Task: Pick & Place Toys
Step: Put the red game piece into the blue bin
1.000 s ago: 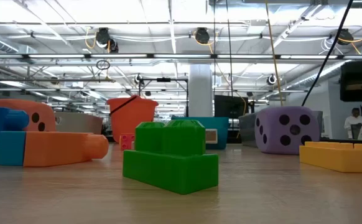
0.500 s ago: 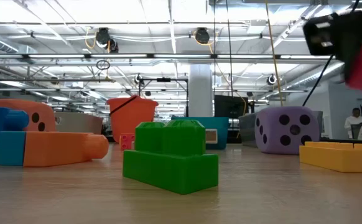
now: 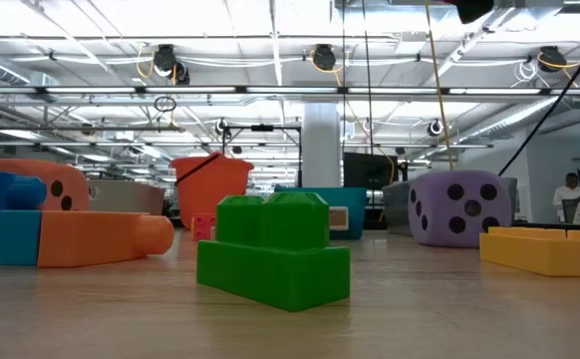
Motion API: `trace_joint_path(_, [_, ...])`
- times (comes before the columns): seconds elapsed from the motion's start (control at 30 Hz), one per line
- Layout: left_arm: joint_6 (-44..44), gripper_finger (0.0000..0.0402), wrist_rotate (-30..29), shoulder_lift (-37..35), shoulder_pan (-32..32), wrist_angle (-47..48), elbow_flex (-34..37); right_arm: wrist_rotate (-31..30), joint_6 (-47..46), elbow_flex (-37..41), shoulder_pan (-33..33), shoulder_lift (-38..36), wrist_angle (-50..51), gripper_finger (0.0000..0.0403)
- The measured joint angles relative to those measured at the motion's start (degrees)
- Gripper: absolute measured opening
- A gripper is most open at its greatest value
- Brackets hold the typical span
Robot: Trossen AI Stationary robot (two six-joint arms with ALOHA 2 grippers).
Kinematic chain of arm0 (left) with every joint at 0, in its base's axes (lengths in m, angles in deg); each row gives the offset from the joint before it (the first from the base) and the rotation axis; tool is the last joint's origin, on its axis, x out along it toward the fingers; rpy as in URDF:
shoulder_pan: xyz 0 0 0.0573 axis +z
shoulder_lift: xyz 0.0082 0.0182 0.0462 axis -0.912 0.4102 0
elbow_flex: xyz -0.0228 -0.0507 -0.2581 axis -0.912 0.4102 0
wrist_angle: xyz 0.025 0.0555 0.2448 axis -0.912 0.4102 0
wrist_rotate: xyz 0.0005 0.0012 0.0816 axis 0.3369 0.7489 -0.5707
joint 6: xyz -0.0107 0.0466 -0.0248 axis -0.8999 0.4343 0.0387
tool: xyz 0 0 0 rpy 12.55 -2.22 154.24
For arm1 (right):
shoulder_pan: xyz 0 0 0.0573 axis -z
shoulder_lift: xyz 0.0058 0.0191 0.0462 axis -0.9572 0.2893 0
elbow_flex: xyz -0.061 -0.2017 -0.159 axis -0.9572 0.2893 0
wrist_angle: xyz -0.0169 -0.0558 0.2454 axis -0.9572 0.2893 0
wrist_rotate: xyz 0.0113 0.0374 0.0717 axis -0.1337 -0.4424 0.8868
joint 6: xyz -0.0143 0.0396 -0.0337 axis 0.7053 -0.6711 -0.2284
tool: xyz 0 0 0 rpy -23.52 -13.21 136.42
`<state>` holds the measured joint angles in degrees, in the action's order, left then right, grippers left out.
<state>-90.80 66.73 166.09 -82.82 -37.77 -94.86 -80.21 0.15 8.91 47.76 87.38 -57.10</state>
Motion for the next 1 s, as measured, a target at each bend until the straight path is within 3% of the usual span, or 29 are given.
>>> trace_joint_path(0.13, [5.55, 0.0127, -2.63, -0.82, 2.43, 10.42, -3.22, 0.38, 3.11, -5.37, 4.11, 0.14, 3.48, 0.0194])
trace_joint_path(0.33, [17.25, 0.0127, -3.67, -0.58, 5.45, 38.69, -18.26, 0.61, 7.18, -17.24, 10.30, 3.53, 13.64, 0.0194])
trace_joint_path(0.43, [22.33, 0.0127, -4.49, -0.56, 7.06, 47.71, -24.61, 1.27, 8.08, -23.58, 14.21, 5.89, 18.76, 0.0194])
trace_joint_path(0.67, [32.40, 0.0143, -5.13, -0.58, 9.92, 56.60, -35.40, 12.71, 3.65, -34.44, 24.99, 12.26, 21.57, 0.0194])
trace_joint_path(0.87, [34.43, 0.0208, -5.18, -0.45, 12.22, 60.82, -37.38, 14.81, 0.66, -35.19, 30.06, 15.23, 22.06, 0.0194])
trace_joint_path(1.0, [35.37, 0.0256, -5.13, -0.26, 12.73, 64.60, -37.46, 22.27, -2.34, -35.21, 32.94, 16.65, 21.91, 0.0194])
